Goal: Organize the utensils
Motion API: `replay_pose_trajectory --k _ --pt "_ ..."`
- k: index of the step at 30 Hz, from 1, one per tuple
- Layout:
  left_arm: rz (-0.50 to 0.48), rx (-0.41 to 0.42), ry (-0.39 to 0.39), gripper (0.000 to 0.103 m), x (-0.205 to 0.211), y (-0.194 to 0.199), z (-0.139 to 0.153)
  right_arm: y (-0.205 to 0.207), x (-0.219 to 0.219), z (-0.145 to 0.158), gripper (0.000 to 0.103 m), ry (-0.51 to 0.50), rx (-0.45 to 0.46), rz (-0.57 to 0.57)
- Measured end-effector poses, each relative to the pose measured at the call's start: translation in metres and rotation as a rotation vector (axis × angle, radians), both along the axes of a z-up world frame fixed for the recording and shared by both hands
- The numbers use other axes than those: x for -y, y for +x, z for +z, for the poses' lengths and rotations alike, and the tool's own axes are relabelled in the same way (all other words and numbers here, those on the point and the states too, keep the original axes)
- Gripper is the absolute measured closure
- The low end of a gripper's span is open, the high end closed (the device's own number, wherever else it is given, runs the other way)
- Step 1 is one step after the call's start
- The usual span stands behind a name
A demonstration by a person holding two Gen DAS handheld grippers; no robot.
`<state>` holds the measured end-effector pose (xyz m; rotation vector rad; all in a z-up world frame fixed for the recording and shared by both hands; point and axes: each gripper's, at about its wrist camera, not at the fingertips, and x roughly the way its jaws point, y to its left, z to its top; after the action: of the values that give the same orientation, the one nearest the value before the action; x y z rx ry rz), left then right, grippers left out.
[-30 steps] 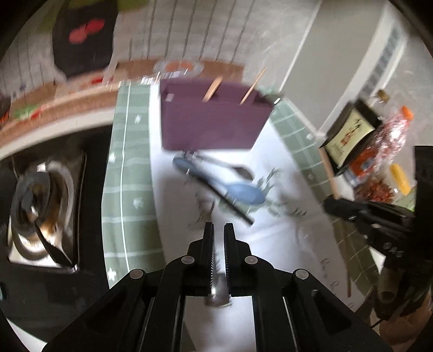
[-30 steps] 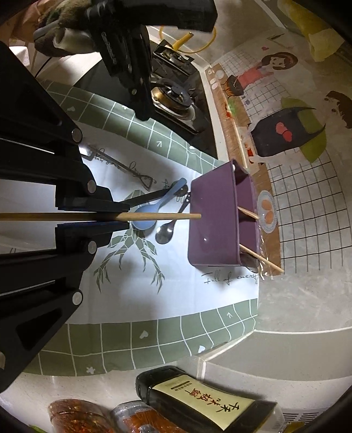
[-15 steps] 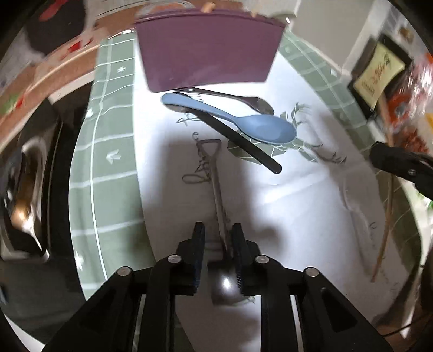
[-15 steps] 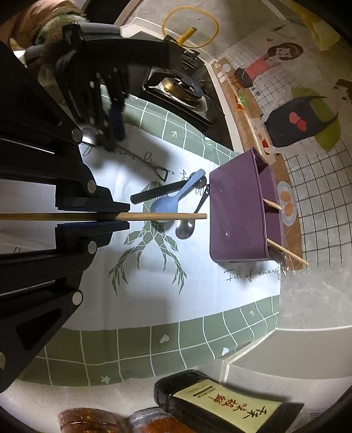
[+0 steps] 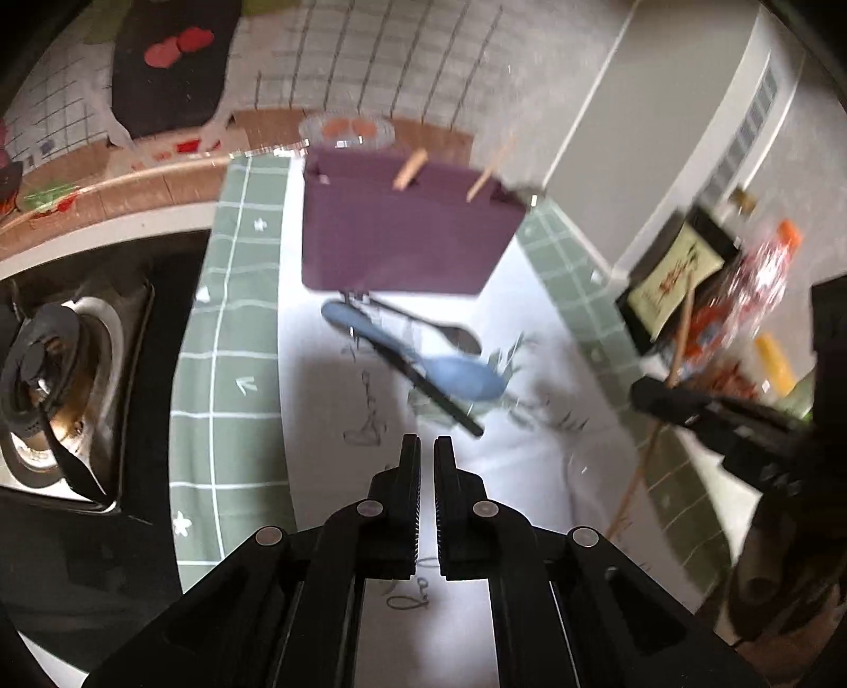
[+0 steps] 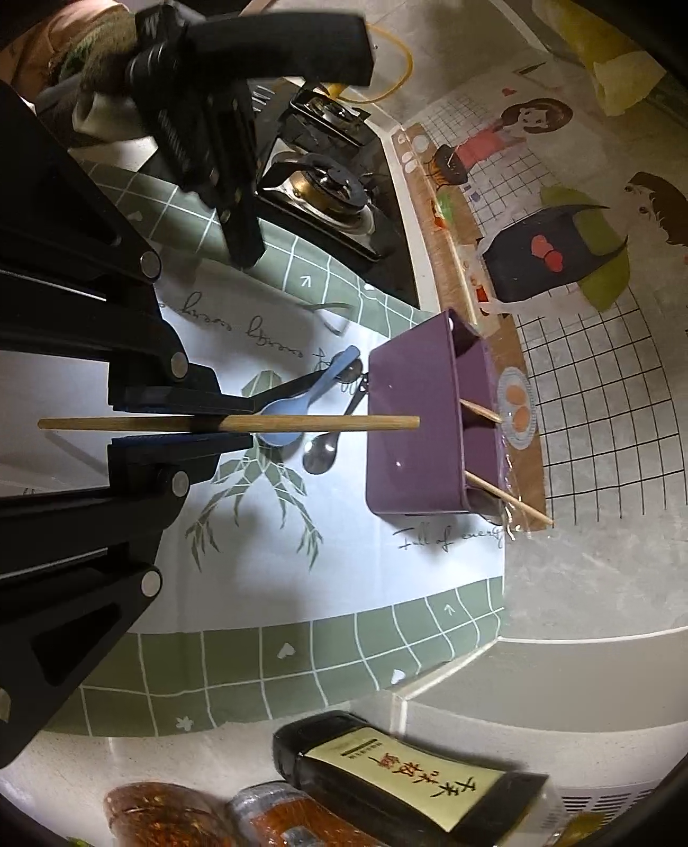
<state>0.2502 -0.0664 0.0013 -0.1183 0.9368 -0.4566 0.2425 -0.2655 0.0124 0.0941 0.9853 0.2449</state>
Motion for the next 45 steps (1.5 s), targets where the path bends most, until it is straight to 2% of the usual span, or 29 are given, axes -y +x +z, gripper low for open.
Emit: replay_pose_trajectory --k 5,9,11,13,15,16,21,24,25,28,29,30,33,37,40,45 --pt "0.005 0.065 0.005 0.098 -0.004 0.007 0.02 0.002 -0.005 0.007 0.097 -0.008 0.023 0.015" --pt "-0.018 -0.054 0.057 0.096 0.0 0.035 -0.003 0.003 -0.008 0.003 0.097 -0.013 0.011 0.022" --pt "0.025 -0.129 0.071 0.094 -0.004 0.051 -0.021 0.002 -0.008 -0.001 0.097 -0.019 0.003 0.025" --pt "0.073 -0.189 0.067 0.084 -0.012 0.065 -0.034 0.0 -0.008 -0.005 0.097 -0.026 -0.009 0.024" --pt "0.105 -0.221 0.066 0.058 -0.017 0.073 -0.044 -0.001 -0.006 -0.009 0.097 -0.031 -0.016 0.02" --pt "0.113 -0.232 0.067 0.055 -0.019 0.078 -0.048 -0.002 -0.005 -0.012 0.097 -0.03 -0.024 0.018" --pt "0.088 -0.283 0.141 0.055 -0.002 0.09 -0.067 -0.002 -0.004 -0.022 0.097 -0.032 -0.047 0.011" --pt "0.04 -0.29 0.234 0.057 0.018 0.093 -0.076 -0.002 -0.005 -0.025 0.097 -0.031 -0.053 0.011" --pt "0.021 -0.267 0.275 0.06 0.026 0.094 -0.077 -0.002 -0.006 -0.025 0.097 -0.032 -0.052 0.012" --pt "-0.01 -0.208 0.355 0.079 0.039 0.097 -0.077 -0.002 -0.007 -0.024 0.097 -0.036 -0.051 0.017" --pt "-0.019 -0.195 0.361 0.089 0.04 0.097 -0.078 -0.001 -0.008 -0.025 0.097 -0.035 -0.052 0.02" --pt "-0.036 -0.194 0.345 0.096 0.041 0.095 -0.079 -0.001 -0.008 -0.026 0.097 -0.033 -0.053 0.021" --pt "-0.03 -0.161 0.303 0.097 0.036 0.079 -0.074 0.001 -0.007 -0.026 0.097 -0.029 -0.046 0.007" --pt "0.0 -0.03 0.158 0.097 0.02 0.037 -0.036 0.0 0.0 -0.018 0.097 -0.006 -0.01 -0.017" --pt "0.018 0.05 0.087 0.098 0.012 0.017 -0.008 0.003 0.001 -0.008 0.097 0.002 0.014 -0.021" --pt "0.031 0.104 0.032 0.098 0.001 0.014 0.021 0.006 -0.005 0.009 0.097 -0.006 0.057 -0.003"
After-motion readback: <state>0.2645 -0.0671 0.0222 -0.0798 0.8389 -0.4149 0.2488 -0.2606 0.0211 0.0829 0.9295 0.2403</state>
